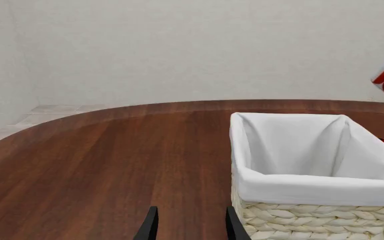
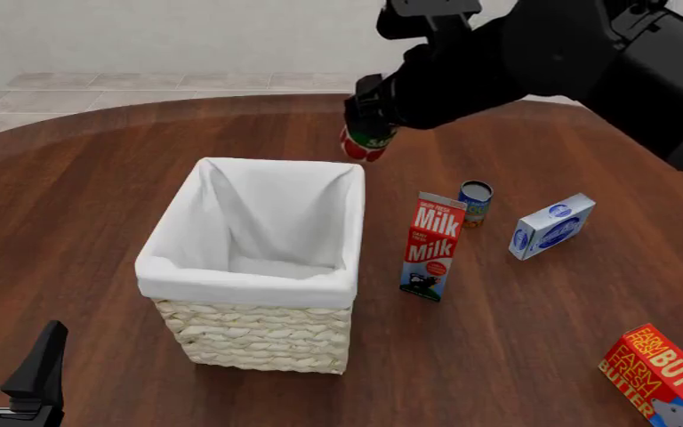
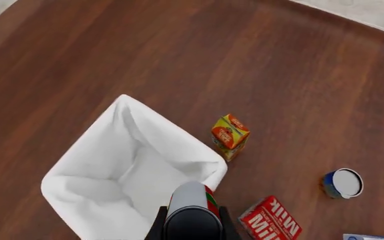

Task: Pick up the tomato sauce, and put it in the basket.

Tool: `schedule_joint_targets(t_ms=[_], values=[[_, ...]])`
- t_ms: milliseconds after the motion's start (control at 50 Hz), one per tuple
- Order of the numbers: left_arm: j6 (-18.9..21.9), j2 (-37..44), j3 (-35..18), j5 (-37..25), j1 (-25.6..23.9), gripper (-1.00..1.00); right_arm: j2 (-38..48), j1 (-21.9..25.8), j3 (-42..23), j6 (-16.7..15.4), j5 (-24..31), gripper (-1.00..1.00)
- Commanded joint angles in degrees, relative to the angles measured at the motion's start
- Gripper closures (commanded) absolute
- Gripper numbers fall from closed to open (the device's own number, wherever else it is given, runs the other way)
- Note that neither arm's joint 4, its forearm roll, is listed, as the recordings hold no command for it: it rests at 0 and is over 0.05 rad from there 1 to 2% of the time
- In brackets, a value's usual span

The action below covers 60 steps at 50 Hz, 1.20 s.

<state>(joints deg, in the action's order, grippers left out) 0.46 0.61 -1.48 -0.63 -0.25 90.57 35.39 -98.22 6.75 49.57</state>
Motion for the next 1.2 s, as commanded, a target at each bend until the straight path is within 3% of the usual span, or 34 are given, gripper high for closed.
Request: schedule_joint_targets(t_ms=[20, 520, 1200], values=[[0.0, -0.1, -0.1, -0.2, 0.2, -1.0, 0.5, 2.6, -0.8, 1.2, -0.2, 1.0], [0.0, 0.3, -0.1, 0.2, 0.2, -1.0, 4.0, 7.8, -1.6, 3.8, -1.9, 1.0], [0.0, 0.3, -0.1, 0.2, 0.2, -1.0, 9.3, 9.4, -5.0, 3.0, -0.9, 1.0]])
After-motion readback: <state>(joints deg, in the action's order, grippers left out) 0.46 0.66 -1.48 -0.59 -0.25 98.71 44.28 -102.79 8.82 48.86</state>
